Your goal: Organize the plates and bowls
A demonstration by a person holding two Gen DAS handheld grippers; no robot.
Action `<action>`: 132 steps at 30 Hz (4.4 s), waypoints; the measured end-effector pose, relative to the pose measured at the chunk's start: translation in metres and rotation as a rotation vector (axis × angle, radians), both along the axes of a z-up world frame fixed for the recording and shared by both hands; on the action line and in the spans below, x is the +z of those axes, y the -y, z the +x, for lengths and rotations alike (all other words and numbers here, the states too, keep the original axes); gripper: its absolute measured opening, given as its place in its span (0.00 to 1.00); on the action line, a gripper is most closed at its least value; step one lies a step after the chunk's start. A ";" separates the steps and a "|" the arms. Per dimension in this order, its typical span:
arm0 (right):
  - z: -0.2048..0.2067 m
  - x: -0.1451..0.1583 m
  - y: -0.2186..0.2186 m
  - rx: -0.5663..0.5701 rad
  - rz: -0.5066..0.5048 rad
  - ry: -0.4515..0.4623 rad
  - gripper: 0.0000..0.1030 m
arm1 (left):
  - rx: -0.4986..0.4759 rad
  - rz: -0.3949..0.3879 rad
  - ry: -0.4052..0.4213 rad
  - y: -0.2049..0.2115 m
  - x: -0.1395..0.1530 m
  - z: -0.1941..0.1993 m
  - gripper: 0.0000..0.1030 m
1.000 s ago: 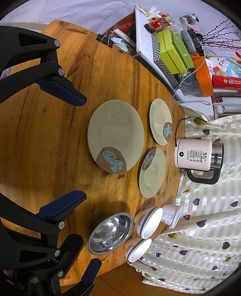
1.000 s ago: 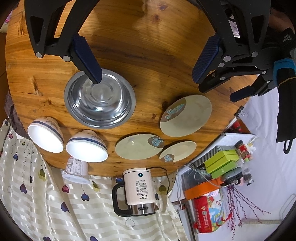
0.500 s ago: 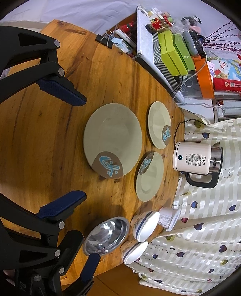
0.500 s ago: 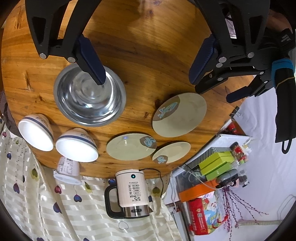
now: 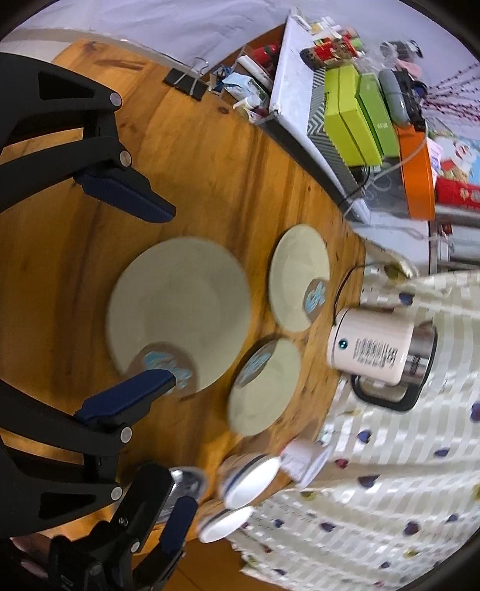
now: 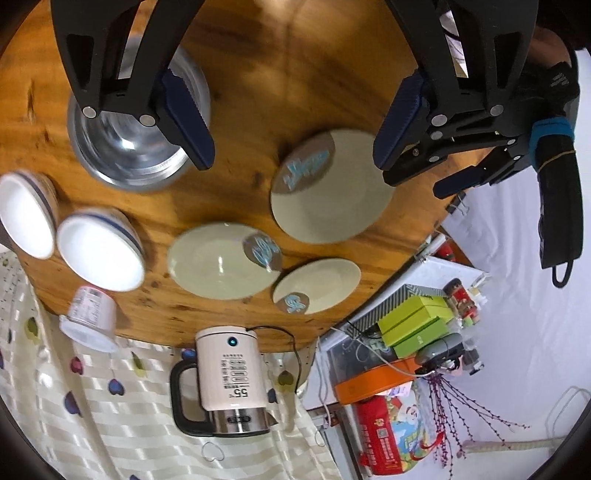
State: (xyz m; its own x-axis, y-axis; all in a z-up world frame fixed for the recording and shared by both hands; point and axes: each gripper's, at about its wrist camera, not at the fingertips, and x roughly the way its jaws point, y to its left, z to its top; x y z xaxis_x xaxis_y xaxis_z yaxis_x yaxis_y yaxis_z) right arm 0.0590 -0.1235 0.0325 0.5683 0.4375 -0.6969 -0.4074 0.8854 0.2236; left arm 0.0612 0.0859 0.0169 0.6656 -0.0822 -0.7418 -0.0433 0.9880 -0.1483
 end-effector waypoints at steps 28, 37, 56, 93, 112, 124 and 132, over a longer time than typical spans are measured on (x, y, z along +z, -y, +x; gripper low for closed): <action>0.233 -0.035 -0.067 0.089 0.107 -0.260 0.72 | 0.061 -0.119 -0.095 -0.097 -0.036 0.175 0.68; 0.272 -0.053 -0.079 0.096 0.098 -0.318 0.58 | 0.079 -0.192 -0.118 -0.112 -0.049 0.195 0.68; 0.288 -0.071 -0.081 0.093 0.123 -0.360 0.17 | 0.029 -0.217 -0.178 -0.098 -0.059 0.219 0.24; 0.110 -0.051 -0.027 0.037 0.104 -0.422 0.19 | -0.018 -0.201 -0.219 -0.052 -0.027 0.064 0.21; 0.105 -0.058 -0.036 0.016 -0.007 -0.390 0.23 | -0.031 -0.198 -0.270 -0.047 -0.046 0.069 0.22; 0.099 -0.055 -0.049 0.033 -0.113 -0.293 0.43 | -0.045 -0.172 -0.246 -0.044 -0.046 0.070 0.22; 0.094 -0.048 -0.041 -0.013 -0.091 -0.228 0.43 | -0.039 -0.198 -0.212 -0.049 -0.045 0.068 0.22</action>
